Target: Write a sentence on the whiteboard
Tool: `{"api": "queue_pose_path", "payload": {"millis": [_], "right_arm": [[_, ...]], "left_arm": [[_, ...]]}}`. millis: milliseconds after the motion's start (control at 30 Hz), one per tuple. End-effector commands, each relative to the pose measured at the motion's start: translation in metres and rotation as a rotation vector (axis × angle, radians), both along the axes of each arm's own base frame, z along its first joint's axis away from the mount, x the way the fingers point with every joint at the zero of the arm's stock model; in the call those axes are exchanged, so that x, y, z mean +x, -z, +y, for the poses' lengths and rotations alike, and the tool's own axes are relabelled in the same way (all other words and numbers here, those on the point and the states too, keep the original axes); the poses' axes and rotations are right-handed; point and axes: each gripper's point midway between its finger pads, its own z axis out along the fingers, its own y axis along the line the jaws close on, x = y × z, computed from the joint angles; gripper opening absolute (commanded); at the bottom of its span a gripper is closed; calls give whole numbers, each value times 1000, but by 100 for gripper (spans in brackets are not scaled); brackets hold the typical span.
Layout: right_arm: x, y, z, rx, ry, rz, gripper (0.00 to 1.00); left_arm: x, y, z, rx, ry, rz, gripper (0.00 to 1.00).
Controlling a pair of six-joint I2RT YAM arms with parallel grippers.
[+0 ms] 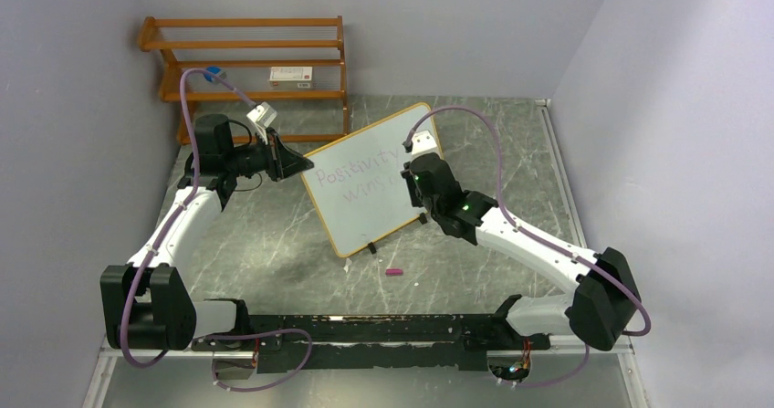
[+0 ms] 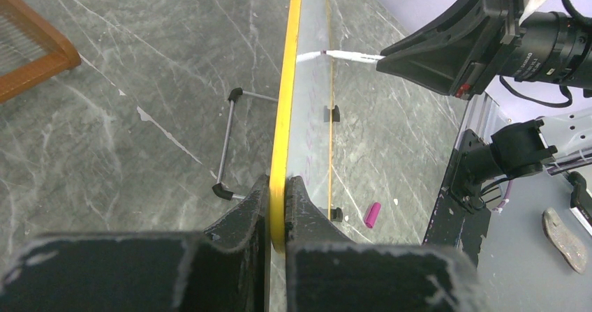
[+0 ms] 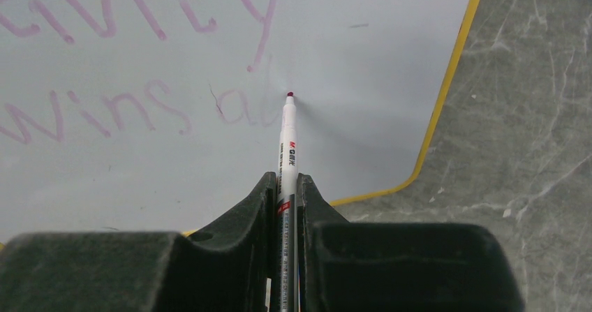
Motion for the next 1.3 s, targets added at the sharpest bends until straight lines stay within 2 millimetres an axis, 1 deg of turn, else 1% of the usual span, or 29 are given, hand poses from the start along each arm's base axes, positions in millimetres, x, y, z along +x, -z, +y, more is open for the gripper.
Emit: {"api": "queue_pose_path", "payload": {"millis": [0,167,333,533,767,867,1000,1133,1267], "right_arm": [[-11,19,-6,-16,-7,67,0],[-15,27,-7,-22,-9,90,0],[-15,28,-12,-35,11,84,0],[-4,14,-15,-28,52,18,0],[6,0,-10,4,61,-35,0],[4,-5,-8,24,48,-44,0],[-1,-9,-15,21,53,-44,0],[-6,-5,-24,6,72,-40,0],[-7,2,-29,0,81,-27,0]], "left_arm": [[5,12,1,62,1,-35,5],[5,12,1,62,0,-35,5],[5,12,1,62,1,-37,5],[5,12,1,65,-1,-37,5],[5,12,1,66,-3,-38,5],[5,13,2,69,-5,-35,5],[6,13,2,70,-8,-35,5],[6,13,2,72,-11,-36,5],[6,13,2,72,-12,-34,5]]}}
